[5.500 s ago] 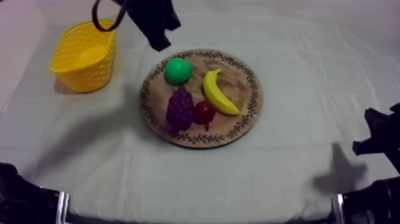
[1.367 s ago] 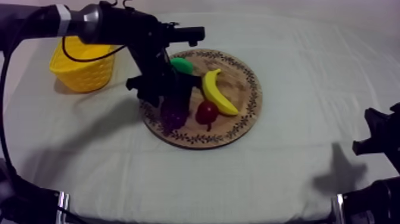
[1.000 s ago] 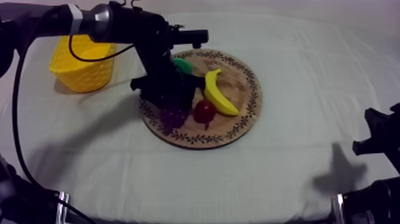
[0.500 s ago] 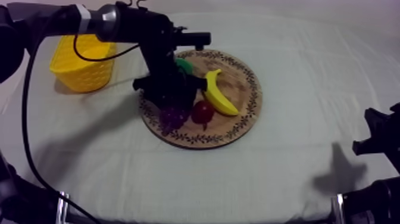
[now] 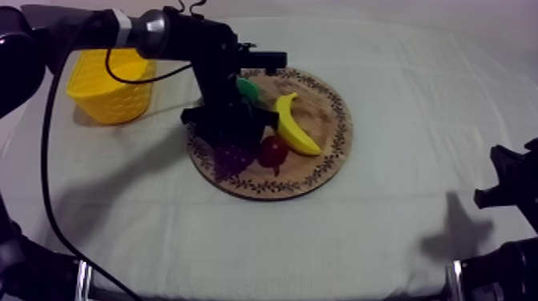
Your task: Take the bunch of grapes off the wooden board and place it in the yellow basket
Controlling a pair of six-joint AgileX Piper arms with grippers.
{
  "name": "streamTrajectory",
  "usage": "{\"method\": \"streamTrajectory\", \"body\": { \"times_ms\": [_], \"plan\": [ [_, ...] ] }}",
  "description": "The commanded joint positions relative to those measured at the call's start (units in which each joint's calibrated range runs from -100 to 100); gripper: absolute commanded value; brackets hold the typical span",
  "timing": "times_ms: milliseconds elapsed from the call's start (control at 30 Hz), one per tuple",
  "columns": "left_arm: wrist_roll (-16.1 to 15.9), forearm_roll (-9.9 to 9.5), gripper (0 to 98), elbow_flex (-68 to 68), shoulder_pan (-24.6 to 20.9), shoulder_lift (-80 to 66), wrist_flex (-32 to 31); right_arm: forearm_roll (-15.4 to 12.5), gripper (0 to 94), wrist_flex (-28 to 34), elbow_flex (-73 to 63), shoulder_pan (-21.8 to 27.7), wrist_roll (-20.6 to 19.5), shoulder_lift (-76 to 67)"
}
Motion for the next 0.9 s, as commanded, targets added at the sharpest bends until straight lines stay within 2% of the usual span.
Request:
{"method": "streamTrajectory", "body": {
  "times_ms": [0, 333, 667, 867],
  "plan": [
    [-0.1, 0.02, 62.3, -0.1, 0.0, 0.1, 0.0, 0.0, 0.3, 0.0, 0.0, 0.0, 0.0, 0.0],
    [-0.3, 0.00, 46.4, 0.3, 0.1, 0.1, -0.5, 0.0, 0.3, 0.0, 0.0, 0.0, 0.0, 0.0],
    [0.0, -0.35, 44.8, 3.0, 0.4, -3.2, -3.0, 0.0, 0.3, 0.0, 0.0, 0.0, 0.0, 0.0],
    [0.9, -1.39, 45.1, 4.3, 1.2, -9.8, -2.4, 0.0, 0.3, 0.0, 0.0, 0.0, 0.0, 0.0]
  ]
}}
